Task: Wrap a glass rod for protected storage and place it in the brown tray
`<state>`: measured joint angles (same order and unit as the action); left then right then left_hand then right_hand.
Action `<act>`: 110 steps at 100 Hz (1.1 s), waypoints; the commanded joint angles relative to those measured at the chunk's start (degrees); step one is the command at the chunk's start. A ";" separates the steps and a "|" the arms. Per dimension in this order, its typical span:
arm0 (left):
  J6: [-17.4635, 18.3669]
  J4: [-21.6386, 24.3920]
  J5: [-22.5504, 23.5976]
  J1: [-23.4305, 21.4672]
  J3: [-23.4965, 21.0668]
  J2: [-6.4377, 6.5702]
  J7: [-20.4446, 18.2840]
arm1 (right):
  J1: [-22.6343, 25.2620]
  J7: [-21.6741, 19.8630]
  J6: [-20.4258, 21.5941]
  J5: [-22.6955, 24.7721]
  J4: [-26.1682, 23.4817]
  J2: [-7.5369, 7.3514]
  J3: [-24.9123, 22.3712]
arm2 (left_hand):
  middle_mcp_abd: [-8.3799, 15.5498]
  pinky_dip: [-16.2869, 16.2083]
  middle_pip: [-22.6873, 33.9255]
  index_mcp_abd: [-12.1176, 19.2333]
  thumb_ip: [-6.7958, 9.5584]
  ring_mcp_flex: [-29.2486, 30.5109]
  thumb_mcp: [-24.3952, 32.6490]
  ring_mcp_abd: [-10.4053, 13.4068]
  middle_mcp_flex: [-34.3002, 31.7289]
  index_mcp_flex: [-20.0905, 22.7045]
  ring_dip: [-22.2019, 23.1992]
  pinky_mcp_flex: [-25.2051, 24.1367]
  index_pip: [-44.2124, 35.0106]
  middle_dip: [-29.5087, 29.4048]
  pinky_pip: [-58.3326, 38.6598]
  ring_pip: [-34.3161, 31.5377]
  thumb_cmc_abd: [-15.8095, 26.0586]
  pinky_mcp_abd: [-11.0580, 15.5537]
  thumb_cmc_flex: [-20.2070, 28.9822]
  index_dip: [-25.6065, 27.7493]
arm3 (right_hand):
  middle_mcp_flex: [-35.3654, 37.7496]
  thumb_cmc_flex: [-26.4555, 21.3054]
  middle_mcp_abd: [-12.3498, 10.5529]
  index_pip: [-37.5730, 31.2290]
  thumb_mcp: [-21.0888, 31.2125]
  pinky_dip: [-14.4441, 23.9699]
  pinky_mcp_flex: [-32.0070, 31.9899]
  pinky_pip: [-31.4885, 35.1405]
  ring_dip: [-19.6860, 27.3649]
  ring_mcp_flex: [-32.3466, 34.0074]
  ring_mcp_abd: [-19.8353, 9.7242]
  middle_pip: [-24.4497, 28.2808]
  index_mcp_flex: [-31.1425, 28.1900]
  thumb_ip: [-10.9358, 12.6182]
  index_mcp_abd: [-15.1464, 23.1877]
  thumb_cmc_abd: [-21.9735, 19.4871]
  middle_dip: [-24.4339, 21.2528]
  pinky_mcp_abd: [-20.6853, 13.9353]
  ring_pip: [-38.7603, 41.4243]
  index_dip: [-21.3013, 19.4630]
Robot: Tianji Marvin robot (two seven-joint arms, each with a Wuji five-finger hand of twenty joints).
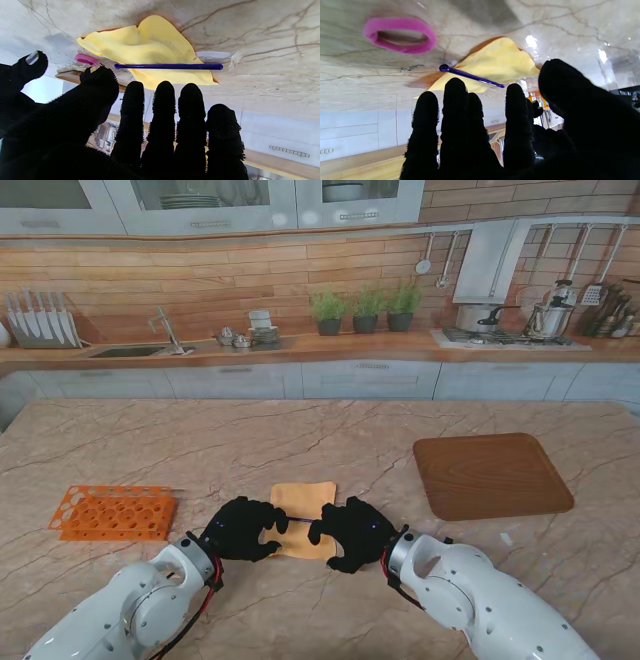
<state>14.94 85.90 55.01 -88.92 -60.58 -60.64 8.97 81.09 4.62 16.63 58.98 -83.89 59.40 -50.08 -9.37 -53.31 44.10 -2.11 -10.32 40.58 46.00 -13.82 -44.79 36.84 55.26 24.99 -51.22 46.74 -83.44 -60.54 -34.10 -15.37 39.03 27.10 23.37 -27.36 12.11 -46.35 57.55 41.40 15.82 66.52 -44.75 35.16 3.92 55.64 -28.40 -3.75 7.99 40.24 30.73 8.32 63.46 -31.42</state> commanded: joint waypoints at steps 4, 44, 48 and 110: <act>0.07 -0.01 1.42 -0.59 0.70 0.00 0.08 | -1.22 0.05 -0.59 1.73 1.12 -0.21 1.31 | 0.61 -1.16 1.63 -0.19 -0.73 1.00 0.77 0.55 -0.48 0.69 1.17 0.82 -0.32 2.01 -2.93 -1.42 -2.71 0.21 -0.57 -0.04 | -2.73 -2.45 1.35 -0.39 2.81 -0.77 -1.12 2.68 -0.23 -1.94 -0.90 1.36 1.48 -0.86 0.18 2.48 0.66 -1.16 2.28 0.66; -1.71 0.19 0.50 -0.81 1.01 -0.13 -0.70 | -5.80 1.65 -3.29 4.60 5.50 -0.81 7.50 | 0.56 -0.70 2.45 0.16 -1.27 2.13 -0.19 0.48 -1.66 1.46 0.89 2.04 -1.03 2.27 -3.71 -2.37 -2.89 -0.09 0.80 -0.52 | -5.25 -1.14 3.08 -2.24 1.43 -2.31 -2.04 6.65 -1.75 -2.61 -0.93 5.84 0.78 -0.53 -2.04 4.72 2.57 -1.11 6.00 0.63; -1.75 0.16 0.39 -0.79 1.01 -0.15 -0.70 | -6.24 1.92 -3.49 4.62 5.98 -0.81 8.16 | 0.59 -0.67 2.46 0.27 -1.31 2.26 -0.27 0.50 -1.72 1.48 0.88 2.13 -1.09 2.27 -3.77 -2.44 -2.81 -0.08 0.85 -0.56 | -5.15 -1.20 3.13 -3.10 1.77 -2.43 -1.98 6.85 -1.86 -2.50 -0.95 6.08 0.13 -0.37 -1.31 3.94 2.71 -1.14 6.01 0.20; -1.39 -0.27 -1.31 -1.00 0.42 -0.55 0.14 | -12.08 5.45 -4.90 2.12 11.96 -0.02 16.61 | 0.51 0.01 2.03 0.35 -1.31 2.23 -2.03 0.19 -1.92 1.60 0.47 2.33 -1.43 2.00 -3.95 -2.51 -1.57 -0.26 1.33 -1.42 | -1.22 -5.47 2.22 -15.91 1.37 -4.04 -1.03 9.35 -2.36 -0.25 -0.37 7.49 -9.57 -4.47 9.35 0.65 2.30 -0.91 7.02 12.61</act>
<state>13.43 85.73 54.02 -89.64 -60.13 -60.85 9.02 68.59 10.53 11.51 60.67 -74.02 59.32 -34.67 -9.37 -53.33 45.21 -2.11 -10.32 41.86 44.60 -13.82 -45.78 38.24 55.26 26.93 -51.22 48.24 -84.70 -61.79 -34.10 -15.37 39.07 26.36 21.28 -29.86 14.39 -64.27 59.96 38.08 14.61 72.92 -46.14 34.17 3.76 61.64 -32.80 -6.42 13.73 39.33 32.82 8.25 68.26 -23.04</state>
